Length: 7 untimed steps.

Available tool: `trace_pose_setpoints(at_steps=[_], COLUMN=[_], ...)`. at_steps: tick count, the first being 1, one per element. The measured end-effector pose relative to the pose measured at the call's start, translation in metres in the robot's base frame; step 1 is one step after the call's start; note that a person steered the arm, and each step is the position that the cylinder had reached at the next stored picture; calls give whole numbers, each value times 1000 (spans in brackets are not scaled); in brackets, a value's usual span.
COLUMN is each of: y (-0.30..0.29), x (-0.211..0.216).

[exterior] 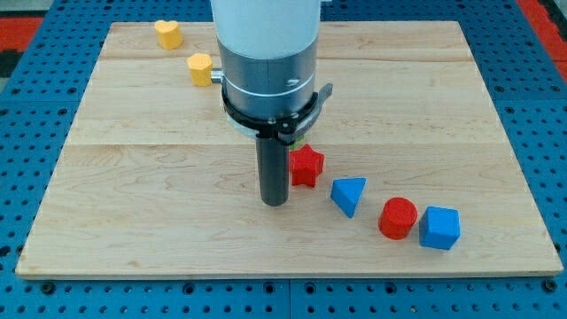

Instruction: Move the red circle towards the blue cube

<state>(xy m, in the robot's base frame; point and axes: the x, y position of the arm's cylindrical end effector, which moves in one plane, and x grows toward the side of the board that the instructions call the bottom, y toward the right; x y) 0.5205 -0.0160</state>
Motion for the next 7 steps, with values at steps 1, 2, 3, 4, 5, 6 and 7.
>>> trace_pose_setpoints(at_steps=[1, 2, 3, 4, 5, 6, 7], y=[20, 30, 25, -8, -16, -16, -16], x=[-8, -9, -4, 10, 11, 11, 24])
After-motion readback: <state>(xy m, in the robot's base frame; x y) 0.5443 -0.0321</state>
